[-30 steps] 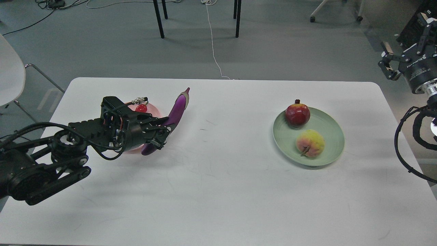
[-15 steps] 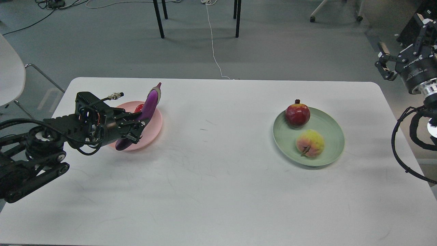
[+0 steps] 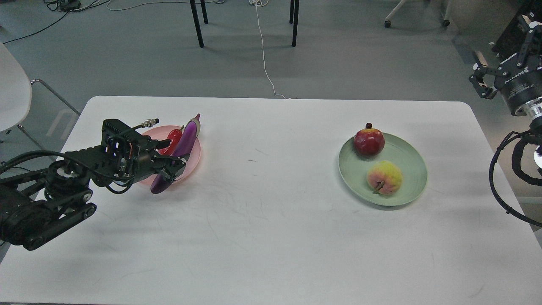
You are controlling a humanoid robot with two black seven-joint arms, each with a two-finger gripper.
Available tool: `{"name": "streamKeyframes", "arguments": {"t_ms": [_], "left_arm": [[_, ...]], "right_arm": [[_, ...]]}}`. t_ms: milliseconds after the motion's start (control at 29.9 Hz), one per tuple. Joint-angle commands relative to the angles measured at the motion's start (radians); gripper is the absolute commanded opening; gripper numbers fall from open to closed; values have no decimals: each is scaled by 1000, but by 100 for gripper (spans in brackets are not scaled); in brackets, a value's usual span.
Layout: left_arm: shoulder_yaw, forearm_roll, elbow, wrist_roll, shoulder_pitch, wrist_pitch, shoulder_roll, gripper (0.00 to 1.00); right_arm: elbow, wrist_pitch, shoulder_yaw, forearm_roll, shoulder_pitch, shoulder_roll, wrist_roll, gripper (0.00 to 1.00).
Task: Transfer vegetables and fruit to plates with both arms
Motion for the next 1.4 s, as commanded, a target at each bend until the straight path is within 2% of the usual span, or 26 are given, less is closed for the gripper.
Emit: {"name": "streamKeyframes", "arguments": {"t_ms": [0, 100, 167, 268, 368, 535, 803, 970, 1171, 1371], "left_arm": [[0, 0, 1, -1, 1, 0, 0, 85], [-3, -6, 0, -1, -2, 0, 0, 86], [-22, -14, -3, -3, -3, 5, 3, 91], [-56, -105, -5, -12, -12, 49, 12, 94], [-101, -295, 7, -14, -17, 66, 14, 97], [-147, -620, 61, -17, -48, 68, 11, 97], [-254, -1136, 66, -15, -105, 62, 8, 98], [-390, -1459, 75, -15, -98, 42, -8, 98], [-470, -1802, 145, -15, -102, -7, -109, 98], [-558, -2053, 280, -15, -85, -115, -183, 98]], "right_arm": [[0, 0, 0, 0, 0, 0, 0, 99], [1, 0, 0, 0, 3, -2, 0, 99], [0, 0, 0, 0, 3, -3, 0, 99], [-12, 0, 0, -2, 14, -2, 0, 99], [-15, 0, 2, -2, 34, 1, 0, 99], [-18, 0, 3, -2, 46, -3, 2, 99], [-22, 0, 40, 0, 54, -11, 2, 99], [-23, 0, 49, 12, 64, -5, 2, 98], [-40, 0, 71, 15, 63, 3, -8, 98], [-66, 0, 138, 61, 58, 23, -61, 98]]}}
